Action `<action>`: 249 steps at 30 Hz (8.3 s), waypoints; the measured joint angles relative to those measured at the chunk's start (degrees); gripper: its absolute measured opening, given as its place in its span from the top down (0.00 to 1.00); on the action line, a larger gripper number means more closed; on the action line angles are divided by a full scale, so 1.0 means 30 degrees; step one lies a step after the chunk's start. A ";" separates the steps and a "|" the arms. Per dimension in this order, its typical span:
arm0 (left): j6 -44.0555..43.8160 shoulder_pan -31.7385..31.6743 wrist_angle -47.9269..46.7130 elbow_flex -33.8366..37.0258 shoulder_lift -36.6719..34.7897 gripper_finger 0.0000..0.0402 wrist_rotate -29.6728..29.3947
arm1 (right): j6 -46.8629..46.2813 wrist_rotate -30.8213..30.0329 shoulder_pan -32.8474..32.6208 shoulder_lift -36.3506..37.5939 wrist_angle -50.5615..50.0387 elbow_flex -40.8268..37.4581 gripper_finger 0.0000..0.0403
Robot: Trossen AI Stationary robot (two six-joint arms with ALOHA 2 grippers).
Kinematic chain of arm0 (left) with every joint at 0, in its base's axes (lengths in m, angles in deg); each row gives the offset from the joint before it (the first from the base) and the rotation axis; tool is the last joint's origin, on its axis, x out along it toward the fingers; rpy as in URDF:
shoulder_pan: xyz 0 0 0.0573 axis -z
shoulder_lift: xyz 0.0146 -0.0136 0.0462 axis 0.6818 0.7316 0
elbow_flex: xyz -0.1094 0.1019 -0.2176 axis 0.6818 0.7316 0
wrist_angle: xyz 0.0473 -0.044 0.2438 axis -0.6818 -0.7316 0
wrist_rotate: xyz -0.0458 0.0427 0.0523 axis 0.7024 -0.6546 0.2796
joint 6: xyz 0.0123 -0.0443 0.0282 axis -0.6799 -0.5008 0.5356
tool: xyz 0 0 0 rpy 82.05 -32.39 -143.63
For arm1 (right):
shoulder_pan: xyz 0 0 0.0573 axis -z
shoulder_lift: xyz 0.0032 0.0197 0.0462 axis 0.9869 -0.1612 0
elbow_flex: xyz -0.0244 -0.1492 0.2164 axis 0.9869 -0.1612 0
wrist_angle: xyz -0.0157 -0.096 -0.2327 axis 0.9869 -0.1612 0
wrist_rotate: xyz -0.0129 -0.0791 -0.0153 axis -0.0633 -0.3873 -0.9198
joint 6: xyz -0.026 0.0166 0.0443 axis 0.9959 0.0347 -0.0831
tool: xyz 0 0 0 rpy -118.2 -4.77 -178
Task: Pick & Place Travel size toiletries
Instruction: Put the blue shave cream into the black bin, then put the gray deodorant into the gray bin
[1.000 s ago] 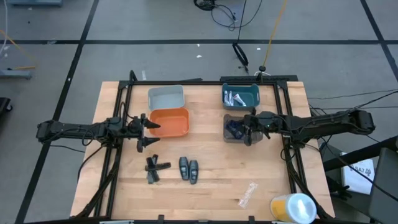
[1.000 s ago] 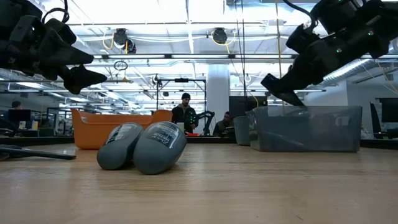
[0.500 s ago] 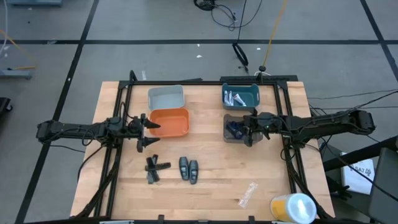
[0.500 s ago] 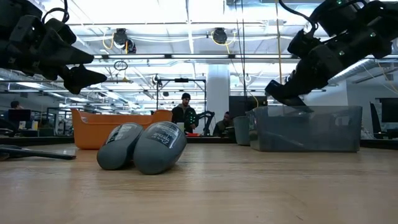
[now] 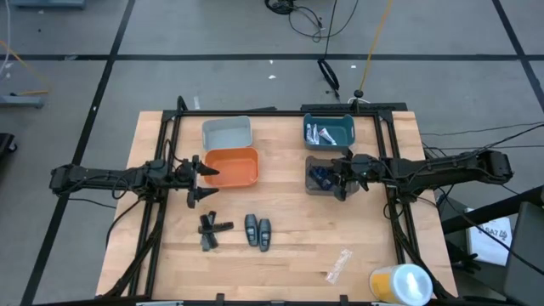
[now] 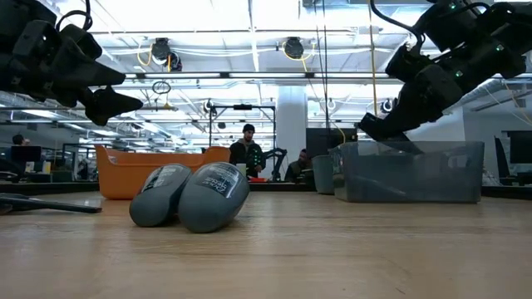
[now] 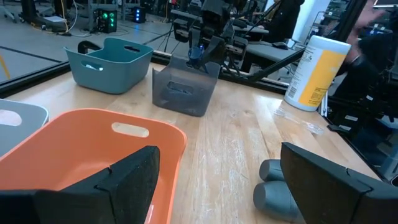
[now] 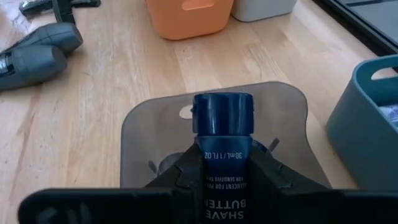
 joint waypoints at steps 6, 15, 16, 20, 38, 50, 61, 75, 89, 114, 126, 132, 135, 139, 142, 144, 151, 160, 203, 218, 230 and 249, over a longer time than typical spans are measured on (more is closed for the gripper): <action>0.0000 0.0000 0.0002 0.0000 0.0000 0.18 0.0000 | -0.0153 -0.0073 0.0000 0.0000 -0.0426 0.0000 0.83; 0.0000 0.0000 0.0007 0.0000 0.0000 0.18 0.0000 | -0.0350 -0.0073 0.0000 0.0000 -0.0626 0.0000 0.83; 0.0000 0.0000 0.0007 0.0000 0.0000 0.18 0.0000 | -0.0354 -0.0077 0.0000 0.0000 -0.0761 0.0000 0.83; 0.0000 0.0000 0.0007 0.0000 0.0000 0.18 0.0001 | -0.0357 -0.0080 0.0000 -0.0007 -0.0887 0.0000 0.83; 0.0004 0.0003 0.0007 0.0000 0.0000 0.18 0.0003 | -0.0357 -0.0080 0.0000 -0.0007 -0.1150 0.0000 0.83; 0.0004 0.0000 0.0004 0.0000 0.0000 0.18 0.0000 | -0.0357 -0.0080 0.0000 -0.0007 -0.1151 0.0000 0.83; 0.0007 0.0000 0.0007 0.0000 0.0000 0.18 0.0000 | -0.0357 -0.0102 0.0007 -0.0007 -0.1450 0.0007 0.83; 0.0007 0.0000 0.0007 0.0000 0.0000 0.18 0.0000 | -0.0357 -0.0095 0.0007 -0.0003 -0.1456 0.0007 0.83; 0.0007 0.0000 0.0007 0.0000 0.0000 0.18 0.0000 | -0.0845 -0.0124 0.0007 0.0000 -0.2299 0.0007 0.83; 0.0007 0.0007 0.0007 0.0000 0.0007 0.18 0.0000 | -0.0362 -0.1903 -0.0118 -0.0007 -0.0217 0.0015 0.58; -0.0080 0.0004 0.0455 0.0007 0.0007 0.18 0.0000 | 0.0911 0.0503 -0.2896 -0.1728 0.7819 0.0022 0.58; -0.0652 0.0004 0.0593 0.0007 0.0007 0.18 0.0000 | 0.1722 0.1981 -0.3912 -0.3697 1.1380 0.0022 0.59; -0.1709 0.0007 0.0727 0.0007 0.0007 0.18 -0.0014 | 0.1629 0.2098 -0.3963 -0.4243 1.1877 0.0022 0.59; -0.2475 0.0000 0.1257 0.0007 0.0007 0.18 -0.0027 | 0.1603 0.2091 -0.3934 -0.4883 1.1943 0.0022 0.59; -0.2531 0.0007 0.1683 0.0007 0.0000 0.18 -0.0029 | 0.1697 0.2055 -0.3934 -0.5600 1.2798 0.0022 0.60; -0.2535 0.0000 0.1668 0.0007 0.0007 0.18 -0.0034 | 0.1704 0.2055 -0.3934 -0.6168 1.3852 0.0022 0.60; -0.3941 0.0007 0.1676 0.0007 0.0007 0.18 -0.0515 | 0.2020 0.2040 -0.3921 -0.6892 1.4976 0.0020 0.60; -0.3426 0.0000 0.1443 0.0007 0.0007 0.18 -0.0525 | 0.1123 0.2064 -0.3883 -0.6859 1.4345 0.0017 0.61; -0.4096 0.7545 -0.4490 -1.1533 1.5803 0.18 -0.5700 | 0.0066 0.4022 -0.2776 -0.4918 1.0543 0.0015 0.61; -0.3844 0.9650 -1.0280 -2.0418 2.7814 0.18 -0.4783 | -0.0083 0.4022 -0.2806 -0.4918 1.0572 0.0015 0.61; -0.8971 0.8895 -1.2334 -2.0465 2.9261 0.18 -0.1351 | -0.0490 0.4025 -0.2805 -0.4918 1.1158 0.0015 0.62; -1.0329 1.1790 -1.6176 -2.0465 2.4932 0.18 0.0860 | -0.0452 0.4022 -0.2805 -0.4918 1.1127 0.0015 0.62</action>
